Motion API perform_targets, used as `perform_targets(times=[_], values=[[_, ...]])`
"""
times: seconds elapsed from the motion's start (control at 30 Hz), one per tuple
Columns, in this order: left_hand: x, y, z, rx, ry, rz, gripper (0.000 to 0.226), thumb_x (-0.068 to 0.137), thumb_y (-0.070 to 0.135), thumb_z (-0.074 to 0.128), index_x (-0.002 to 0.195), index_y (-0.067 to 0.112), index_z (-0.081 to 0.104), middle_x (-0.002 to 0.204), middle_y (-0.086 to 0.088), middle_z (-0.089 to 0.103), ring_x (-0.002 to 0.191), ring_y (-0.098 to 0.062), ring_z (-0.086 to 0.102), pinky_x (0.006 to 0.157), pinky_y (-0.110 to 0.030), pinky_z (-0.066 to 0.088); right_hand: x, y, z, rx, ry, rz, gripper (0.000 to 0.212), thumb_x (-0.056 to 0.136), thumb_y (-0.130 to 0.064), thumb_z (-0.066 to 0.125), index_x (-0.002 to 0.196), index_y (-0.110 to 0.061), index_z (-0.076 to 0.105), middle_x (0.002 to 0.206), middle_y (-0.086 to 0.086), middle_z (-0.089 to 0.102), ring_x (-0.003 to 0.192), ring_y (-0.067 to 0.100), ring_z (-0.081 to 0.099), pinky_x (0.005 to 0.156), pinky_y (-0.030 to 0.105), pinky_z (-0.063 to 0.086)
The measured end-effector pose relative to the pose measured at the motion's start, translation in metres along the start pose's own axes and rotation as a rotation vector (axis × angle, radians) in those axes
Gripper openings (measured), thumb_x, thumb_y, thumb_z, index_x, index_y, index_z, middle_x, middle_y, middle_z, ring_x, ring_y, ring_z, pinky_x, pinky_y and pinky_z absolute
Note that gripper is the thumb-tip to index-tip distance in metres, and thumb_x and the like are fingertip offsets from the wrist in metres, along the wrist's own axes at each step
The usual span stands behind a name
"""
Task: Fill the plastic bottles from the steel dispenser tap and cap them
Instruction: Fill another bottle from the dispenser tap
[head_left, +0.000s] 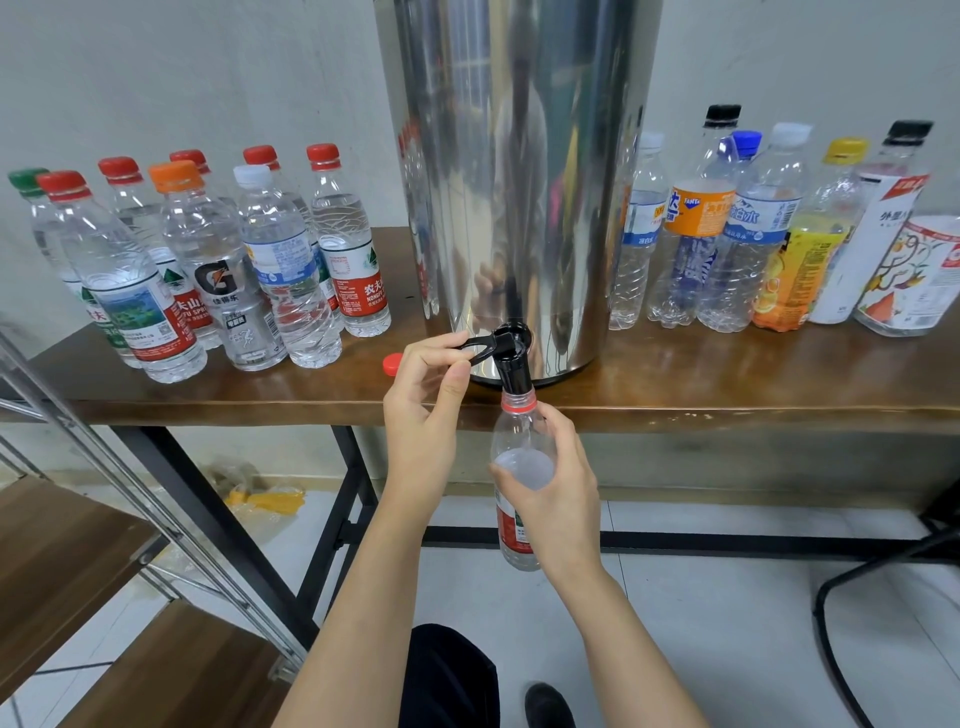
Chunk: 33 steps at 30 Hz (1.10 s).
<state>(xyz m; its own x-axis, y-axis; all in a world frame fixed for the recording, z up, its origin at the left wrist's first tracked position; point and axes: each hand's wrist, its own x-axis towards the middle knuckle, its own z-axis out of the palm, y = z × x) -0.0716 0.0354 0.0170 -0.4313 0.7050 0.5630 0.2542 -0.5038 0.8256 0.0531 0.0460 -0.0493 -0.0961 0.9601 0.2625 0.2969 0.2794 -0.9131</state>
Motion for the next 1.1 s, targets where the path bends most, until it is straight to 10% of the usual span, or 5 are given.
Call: perform_targets(times=[1.1], values=[[0.0007,-0.0022,-0.0011,-0.019,-0.010,0.011,0.018,0.098,0.006,0.056,0.093,0.022,0.064,0.119,-0.001,0.064,0.112,-0.005,0.060,0.091,-0.017,0.044,0.0003,0.0026,-0.0003,0.027,0.003,-0.008,0.072,0.077,-0.027,0.082,0.133,-0.049,0.042,0.135,-0.027,0.049,0.118,-0.009,0.042,0.079,0.006,0.034]])
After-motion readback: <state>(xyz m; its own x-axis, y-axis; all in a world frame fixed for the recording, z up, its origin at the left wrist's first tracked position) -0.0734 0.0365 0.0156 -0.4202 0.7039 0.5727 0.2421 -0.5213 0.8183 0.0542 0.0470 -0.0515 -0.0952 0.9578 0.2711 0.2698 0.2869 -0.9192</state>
